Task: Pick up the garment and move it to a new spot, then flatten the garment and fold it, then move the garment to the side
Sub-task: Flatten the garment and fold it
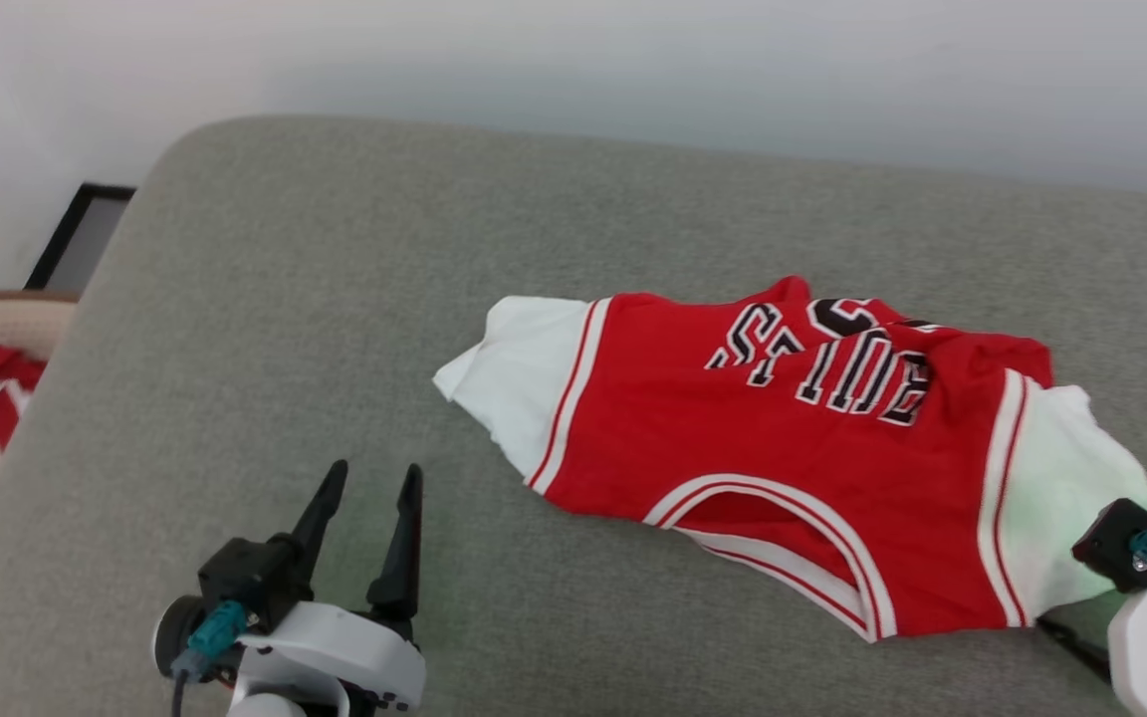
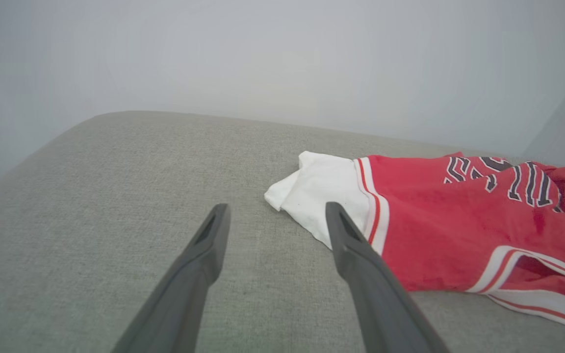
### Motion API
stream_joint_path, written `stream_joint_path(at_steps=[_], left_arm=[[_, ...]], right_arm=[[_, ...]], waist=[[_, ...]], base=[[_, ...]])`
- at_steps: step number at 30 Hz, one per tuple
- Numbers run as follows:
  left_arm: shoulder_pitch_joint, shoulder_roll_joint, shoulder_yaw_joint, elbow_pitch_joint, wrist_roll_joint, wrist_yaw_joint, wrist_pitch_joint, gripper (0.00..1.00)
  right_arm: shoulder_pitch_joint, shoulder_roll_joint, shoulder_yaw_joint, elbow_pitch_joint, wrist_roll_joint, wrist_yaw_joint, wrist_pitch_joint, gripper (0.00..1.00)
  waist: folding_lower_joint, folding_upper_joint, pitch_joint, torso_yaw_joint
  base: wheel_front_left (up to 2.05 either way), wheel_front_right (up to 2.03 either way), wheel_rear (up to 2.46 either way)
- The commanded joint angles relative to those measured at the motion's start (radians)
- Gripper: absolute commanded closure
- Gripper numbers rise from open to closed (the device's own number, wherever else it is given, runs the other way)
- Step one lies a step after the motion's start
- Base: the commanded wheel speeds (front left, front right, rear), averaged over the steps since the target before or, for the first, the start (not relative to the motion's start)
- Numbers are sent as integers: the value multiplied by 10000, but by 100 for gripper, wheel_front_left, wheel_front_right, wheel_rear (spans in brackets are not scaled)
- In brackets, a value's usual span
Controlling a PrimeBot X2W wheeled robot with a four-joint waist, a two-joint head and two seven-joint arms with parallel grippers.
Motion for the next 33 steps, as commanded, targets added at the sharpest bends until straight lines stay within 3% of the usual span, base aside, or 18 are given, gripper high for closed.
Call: stream_joint_path(at_steps=[1,6,7,8,9,16,21,24,27,30,33], left_arm=[[81,-159,151,10,238,-176,3,0],[44,-472,593,65,617,-555,3,0],[33,-506,637,130,688,-659,3,0],[-12,-515,693,176,746,-742,1,0],[-81,-508,746,208,824,-847,1,0],[-766,-55,498,702,966,-1491,241,0],[-2284,1002,-842,1449,797,-1820,2491,0],[-3305,1711,-2527,1554,-463,-1824,4803,0],[-4360,2161,-3275,1704,-2364,-1800,7080,0],[-5214,2226,-3353,1928,-4196,-1810,8809,0],[-5925,2218,-3281,2489,-5034,-1811,9735,0]], right_arm=[[-259,-76,305,271,-12,-6,-162,0],[-848,71,1229,1104,-144,-11,-408,0],[-907,101,1450,1257,-167,-11,-413,7],[-964,137,1634,1392,-136,-14,-413,72],[-1017,207,1721,1513,-14,-23,-478,100],[-1275,295,1961,2088,147,-31,-863,100],[-1432,374,2113,2049,312,-9,-1041,100],[-1585,491,2194,2028,427,-6,-1061,100],[-1758,697,2278,1978,458,-5,-1025,100],[-1956,864,2390,1948,409,-5,-1020,100],[-2143,969,2522,1915,433,-5,-991,100]], waist=[[0,0,306,348],[0,0,581,427],[0,0,599,436],[0,0,617,435],[0,0,634,417],[0,0,506,232],[0,0,435,90],[0,0,470,10],[0,0,567,-67],[0,0,722,-182],[0,0,890,-299]], base=[[0,0,0],[0,0,0],[0,0,0],[0,0,0],[0,0,0],[0,0,0],[0,0,0],[0,0,0],[0,0,0],[0,0,0],[0,0,0]])
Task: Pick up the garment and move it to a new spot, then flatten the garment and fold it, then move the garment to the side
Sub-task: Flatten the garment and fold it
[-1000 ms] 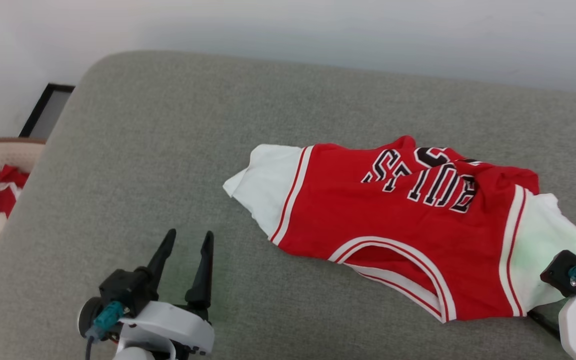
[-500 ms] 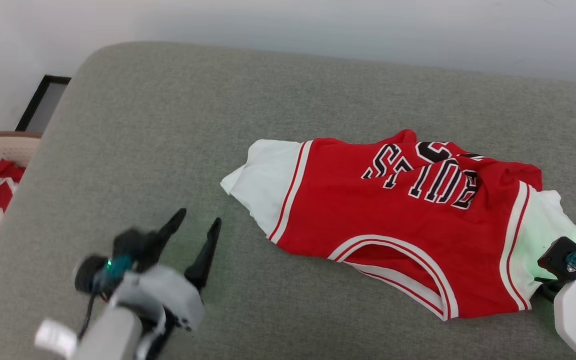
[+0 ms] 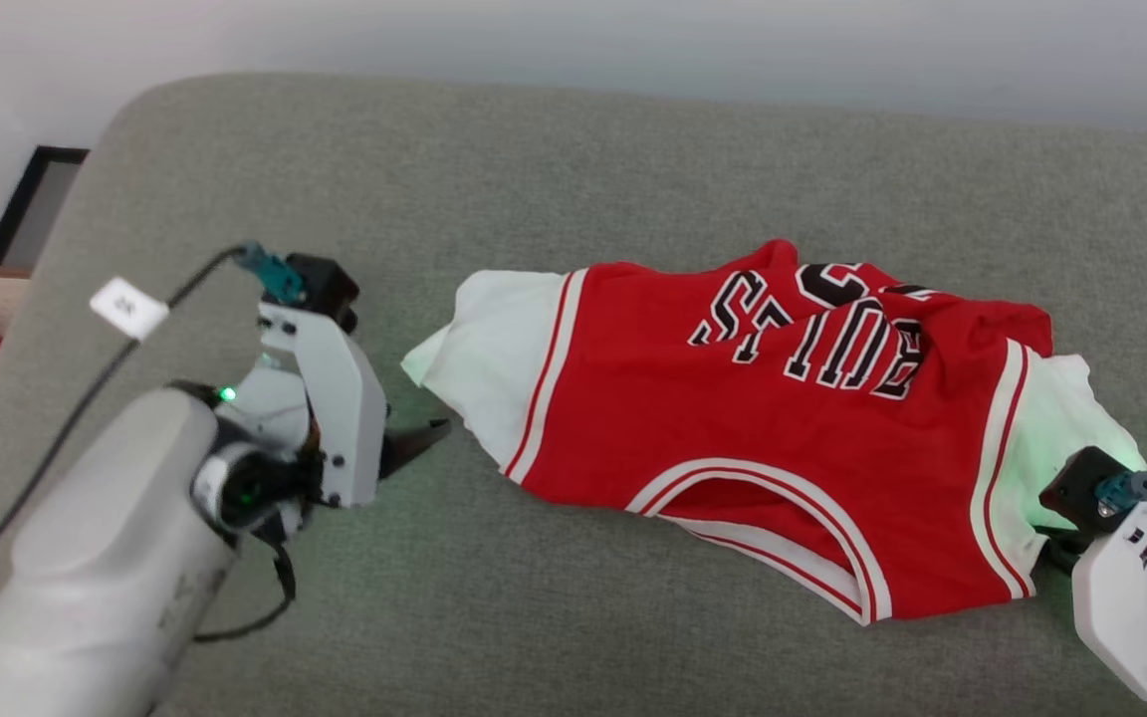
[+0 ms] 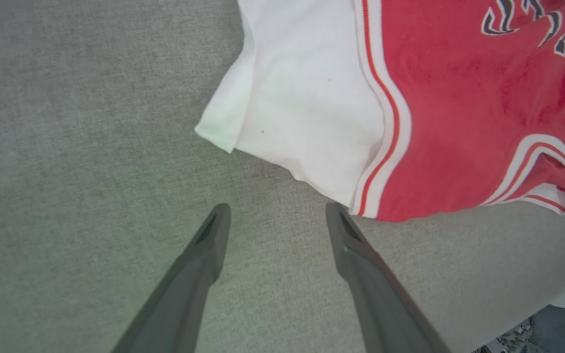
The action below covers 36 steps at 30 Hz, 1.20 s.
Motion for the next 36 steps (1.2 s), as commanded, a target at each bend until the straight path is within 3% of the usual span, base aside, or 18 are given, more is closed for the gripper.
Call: stream_joint_path(at_steps=[1,5,12,13,14,15,16,17,24,30,36], left_arm=[[-191,-74,-58,236,-114,5,217,0],[-780,-461,-128,1063,-639,6,809,0],[-1127,-1256,-229,2465,-1165,5,705,0],[-1090,-1327,-348,2611,-1171,5,730,6],[-1078,-1396,-470,2696,-1207,6,728,17],[-1073,-1484,-522,2760,-1348,6,694,56],[-1047,-1567,-514,2823,-1490,5,676,86],[-1035,-1640,-522,2867,-1647,3,692,100],[-1025,-1328,-472,2533,-2418,4,264,100],[-1122,-965,456,1271,-3428,4,-1393,100],[-1561,-1021,1663,149,-4741,4,-2297,100]], right_arm=[[50,262,281,83,40,-3,82,100],[-211,287,420,50,-5,-5,112,100],[-480,248,537,91,-42,-20,151,100],[-524,254,552,80,-57,-20,154,100],[-561,256,560,88,-56,-20,151,100],[-593,257,545,113,-52,-21,128,100],[-635,272,517,129,-50,-34,98,100],[-661,291,503,150,-53,-34,68,100],[-567,442,-109,129,180,-43,-676,100],[-370,336,-1906,-254,710,-8,-1627,100],[-395,467,-4016,-599,733,-8,-1682,100]], waist=[[0,0,162,-141],[0,0,364,-316],[0,0,699,-550],[0,0,748,-589],[0,0,783,-618],[0,0,806,-638],[0,0,823,-662],[0,0,830,-682],[0,0,643,-784],[0,0,524,-895],[0,0,688,-964]], base=[[0,0,0],[0,0,0],[0,0,0],[0,0,0],[0,0,0],[0,0,0],[0,0,0],[0,0,0],[0,0,0],[0,0,0],[0,0,0]])
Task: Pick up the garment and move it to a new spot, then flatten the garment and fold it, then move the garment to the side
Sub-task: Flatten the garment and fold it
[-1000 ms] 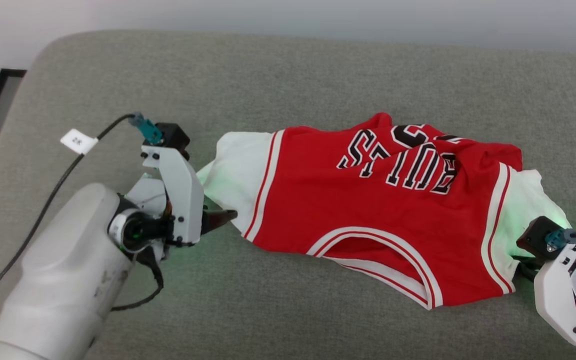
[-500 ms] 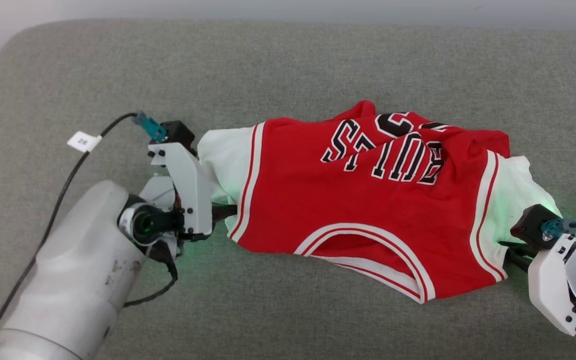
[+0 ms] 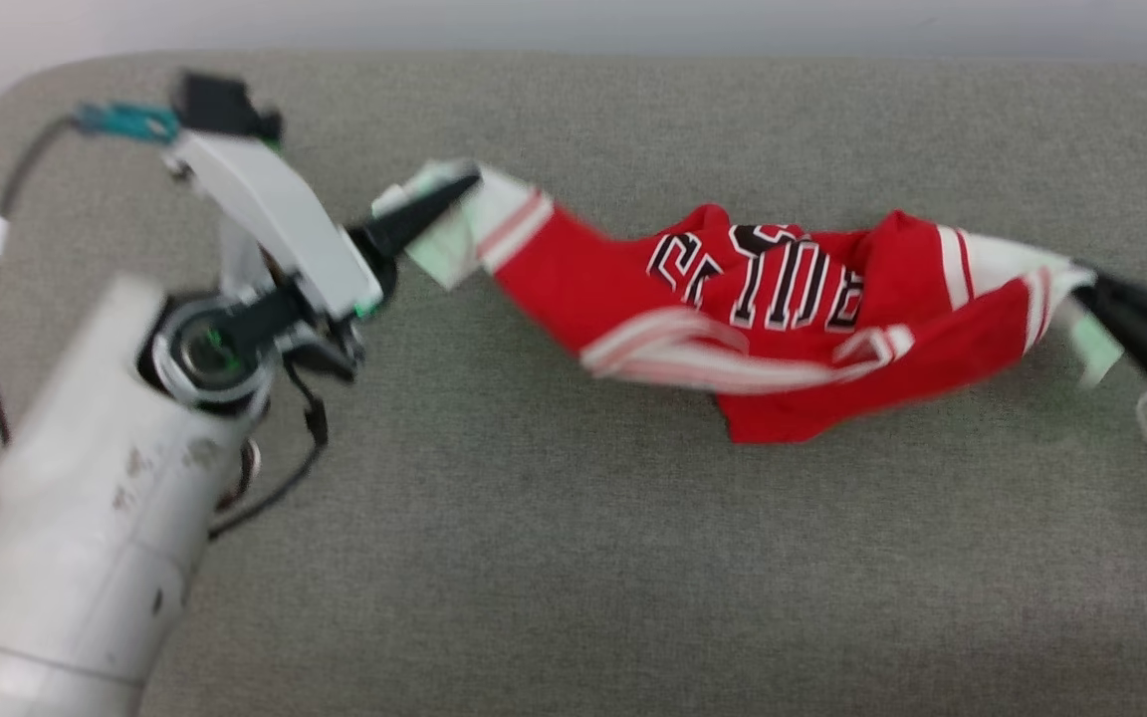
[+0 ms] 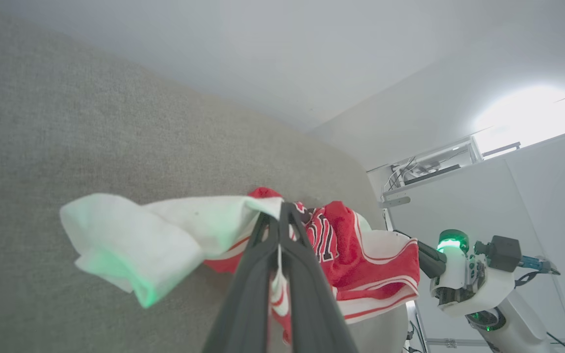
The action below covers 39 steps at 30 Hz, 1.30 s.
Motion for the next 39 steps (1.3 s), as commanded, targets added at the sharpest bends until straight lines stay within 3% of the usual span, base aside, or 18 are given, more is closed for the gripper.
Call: stream_joint_path(at_steps=[1,6,12,17,20,24,28,34,39], left_arm=[[-373,-45,214,-18,-74,2,-248,100],[-1861,-423,650,1289,295,120,-1350,100],[-4945,-859,948,3529,1424,651,-3568,100],[-7332,-1036,1488,4540,1686,398,-5251,100],[-8015,-1230,1589,5043,1593,192,-5579,100],[-7968,-1338,1665,5426,1345,42,-5431,100],[-6895,-1447,1335,5684,1208,-24,-4746,100],[-3731,-1193,944,3746,581,-14,-3935,100],[-598,-689,334,1355,241,-16,-3723,100]], right_arm=[[-117,210,-565,-17,97,-14,93,100],[-1470,1633,-2204,1011,-158,-14,408,100],[-4802,3861,-3644,3491,-1100,-14,428,100],[-7482,4959,-4742,5249,-2170,-14,-647,100],[-8193,5314,-4993,6101,-2746,-14,-1233,100],[-8331,5348,-4806,6639,-2945,-14,-1378,100],[-7367,5164,-3831,6839,-2671,-14,-1214,100],[-4859,4131,-2449,5577,-1304,-12,-598,100],[-2131,2878,-2229,3801,-76,-12,-418,100]], waist=[[0,0,137,-39],[0,0,575,-351],[0,0,1027,-798],[0,0,1023,-1004],[0,0,773,-1050],[0,0,551,-991],[0,0,336,-904],[0,0,237,-769],[0,0,45,-536]], base=[[0,0,0],[0,0,0],[0,0,0],[0,0,0],[0,0,0],[0,0,0],[0,0,0],[0,0,0],[0,0,0]])
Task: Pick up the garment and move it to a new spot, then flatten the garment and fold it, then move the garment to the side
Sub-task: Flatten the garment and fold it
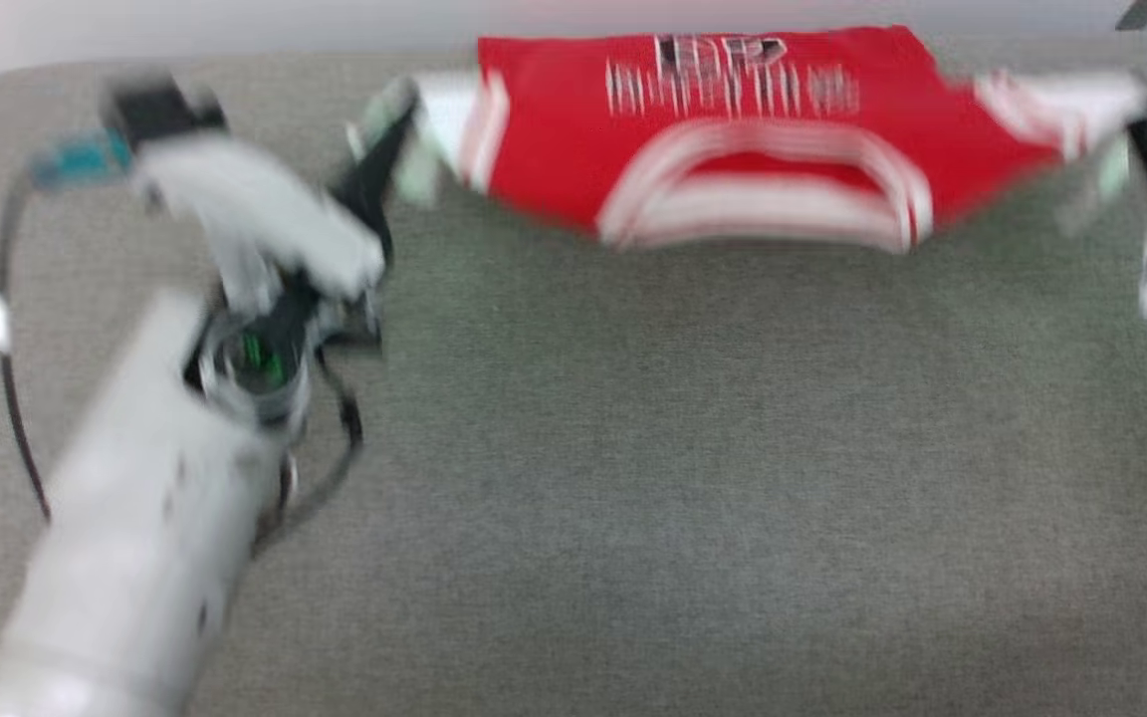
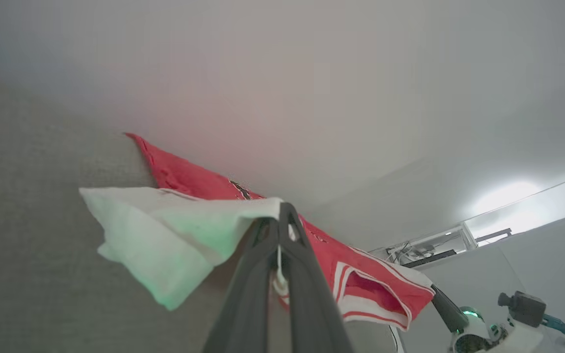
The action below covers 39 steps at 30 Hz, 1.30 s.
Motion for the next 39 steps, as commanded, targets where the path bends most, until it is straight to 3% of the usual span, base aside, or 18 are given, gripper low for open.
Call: stream_joint_path(at_steps=[1,6,10,20,25,30,36,39], left_arm=[[546,191,-54,-464,-152,-46,108,100],[3145,1057,-586,-3071,-658,-47,764,100],[4729,1923,-835,-4652,-650,-47,904,100],[7592,3932,-1046,-7728,-373,-48,855,100],[8899,4926,-985,-9087,-424,-47,698,100],[9729,5527,-798,-10037,-409,79,440,100],[9971,5687,-696,-10309,-281,260,252,100],[9682,5376,-875,-10066,-167,262,312,100]], right_arm=[[574,-187,-51,-410,221,-10,6,100],[3240,-1228,-433,-2305,622,-10,195,100],[4885,-1658,-879,-3603,641,-10,680,100],[8577,-2052,-2832,-6437,246,-10,2354,100],[10563,-1906,-4162,-7721,78,-10,3477,100],[12476,-1237,-5578,-9078,77,-10,4634,100],[13315,-480,-6433,-10364,-189,-10,5456,100],[12945,-362,-6294,-10424,-401,-10,5609,100]], waist=[[0,0,-140,120],[0,0,-400,274],[0,0,-573,320],[0,0,-628,356],[0,0,-622,454],[0,0,-620,577],[0,0,-539,563],[0,0,-513,522]], base=[[0,0,0],[0,0,0],[0,0,0],[0,0,0],[0,0,0],[0,0,0],[0,0,0],[0,0,0]])
